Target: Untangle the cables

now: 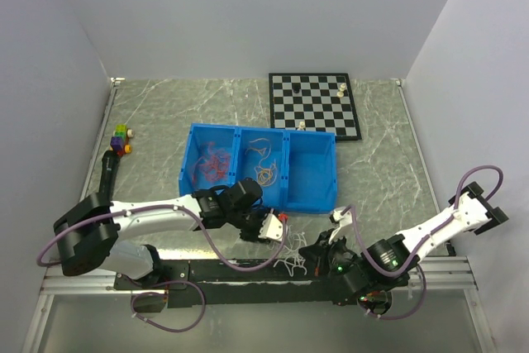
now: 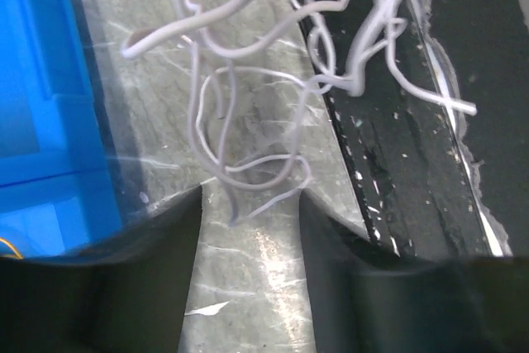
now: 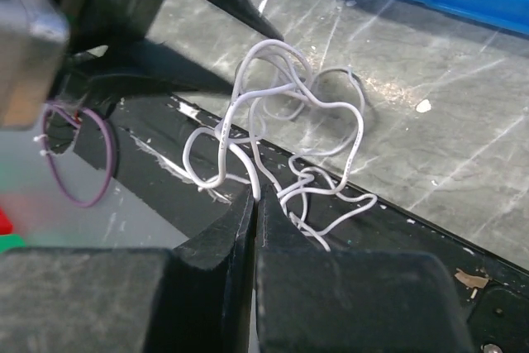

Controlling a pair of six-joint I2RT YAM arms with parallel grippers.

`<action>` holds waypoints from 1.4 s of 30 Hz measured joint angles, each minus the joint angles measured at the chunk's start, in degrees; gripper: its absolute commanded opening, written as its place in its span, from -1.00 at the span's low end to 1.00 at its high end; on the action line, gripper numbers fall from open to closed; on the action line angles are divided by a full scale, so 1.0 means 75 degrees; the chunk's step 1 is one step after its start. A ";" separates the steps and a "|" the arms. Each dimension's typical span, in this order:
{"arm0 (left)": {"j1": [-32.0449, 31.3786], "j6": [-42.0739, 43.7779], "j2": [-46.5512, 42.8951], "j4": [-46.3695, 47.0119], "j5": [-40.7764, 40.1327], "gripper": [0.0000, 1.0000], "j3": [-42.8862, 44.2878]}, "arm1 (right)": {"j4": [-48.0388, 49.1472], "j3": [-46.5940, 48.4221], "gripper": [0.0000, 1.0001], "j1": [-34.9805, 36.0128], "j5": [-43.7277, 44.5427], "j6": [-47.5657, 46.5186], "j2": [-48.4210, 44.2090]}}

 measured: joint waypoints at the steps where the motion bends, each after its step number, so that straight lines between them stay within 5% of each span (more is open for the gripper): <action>1: -0.0003 0.0003 0.0023 0.0055 -0.0032 -0.49 -0.0012 | 0.0006 0.0000 -1.00 0.0017 0.0015 -0.0003 -0.0015; 3: -0.0006 -0.0006 0.0035 0.0248 -0.0134 -0.69 -0.0073 | -0.0009 0.0000 -1.00 0.0061 0.0035 0.0003 -0.0015; 7: -0.0009 -0.0082 0.0035 0.0656 -0.0326 -0.63 -0.0189 | -0.0070 0.0000 -1.00 0.0140 0.0073 0.0073 -0.0009; 10: -0.0017 -0.0163 0.0035 0.0766 -0.0335 -0.98 -0.0189 | -0.0178 0.0000 -1.00 0.0181 0.0137 0.0157 -0.0017; 16: -0.0064 -0.0192 0.0026 0.0740 -0.0455 -0.99 -0.0178 | -0.0481 -0.0003 -0.87 0.0198 0.0201 0.0504 -0.0198; 21: -0.0035 0.0478 -0.0402 -0.0755 -0.0618 -0.99 0.0388 | -0.1145 -0.0061 -0.85 0.0213 0.0163 0.1294 -0.0201; 23: 0.0035 0.0740 -0.0799 -0.1483 -0.0662 -0.99 0.0781 | -0.1437 -0.0175 -0.66 0.0213 0.0119 0.1614 -0.0201; 26: 0.0192 0.0906 -0.1396 -0.2416 -0.0676 -0.99 0.1390 | -0.1760 -0.0361 0.05 0.0213 0.0026 0.2046 -0.0198; 29: 0.0312 0.0793 -0.1947 -0.3057 -0.0717 -0.99 0.1743 | -0.1932 -0.0411 0.50 0.0216 -0.0044 0.2235 -0.0178; 36: 0.0315 0.0219 -0.2355 -0.3966 -0.0734 -0.99 0.2608 | -0.1900 -0.0446 0.71 0.0227 -0.0067 0.2267 0.0012; 42: 0.0326 -0.0172 -0.2486 -0.4118 -0.0673 -0.99 0.3200 | -0.0396 -0.0758 0.74 0.0119 -0.0117 0.1137 0.0289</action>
